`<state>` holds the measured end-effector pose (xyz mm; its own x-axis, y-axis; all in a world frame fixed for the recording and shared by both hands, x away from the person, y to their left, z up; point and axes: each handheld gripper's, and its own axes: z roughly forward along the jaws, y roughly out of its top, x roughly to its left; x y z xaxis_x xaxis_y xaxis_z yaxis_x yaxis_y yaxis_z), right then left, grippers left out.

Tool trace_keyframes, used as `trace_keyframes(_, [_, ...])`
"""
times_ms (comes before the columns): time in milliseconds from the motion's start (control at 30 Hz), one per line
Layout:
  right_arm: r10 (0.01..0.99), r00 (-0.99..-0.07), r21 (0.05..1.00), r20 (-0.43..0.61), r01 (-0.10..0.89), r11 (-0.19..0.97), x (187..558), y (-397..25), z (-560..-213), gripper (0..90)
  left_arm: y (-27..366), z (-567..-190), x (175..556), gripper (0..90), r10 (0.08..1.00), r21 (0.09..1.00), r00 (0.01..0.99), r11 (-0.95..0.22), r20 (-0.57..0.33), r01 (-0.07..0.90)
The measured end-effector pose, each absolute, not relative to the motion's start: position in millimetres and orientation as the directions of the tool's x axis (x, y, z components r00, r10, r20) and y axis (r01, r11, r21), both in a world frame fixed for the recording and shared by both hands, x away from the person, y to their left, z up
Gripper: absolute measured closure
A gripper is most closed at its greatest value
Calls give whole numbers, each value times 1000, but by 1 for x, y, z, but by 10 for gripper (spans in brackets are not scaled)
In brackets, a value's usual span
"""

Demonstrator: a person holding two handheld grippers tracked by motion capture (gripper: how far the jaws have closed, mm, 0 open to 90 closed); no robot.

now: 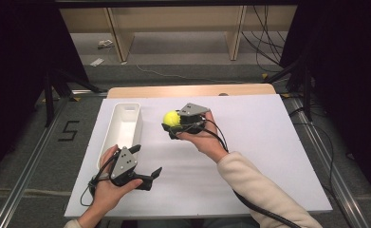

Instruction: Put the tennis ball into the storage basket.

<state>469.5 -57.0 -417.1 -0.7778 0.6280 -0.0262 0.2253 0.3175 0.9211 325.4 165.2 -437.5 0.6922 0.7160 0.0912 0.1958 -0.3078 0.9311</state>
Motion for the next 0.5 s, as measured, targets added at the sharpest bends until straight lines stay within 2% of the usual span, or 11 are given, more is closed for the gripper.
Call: trace_keyframes(500, [617,-786,920,-30,220,325,465,-52,-418,272,165,-437,325,0,713,931,695,-312,96,191])
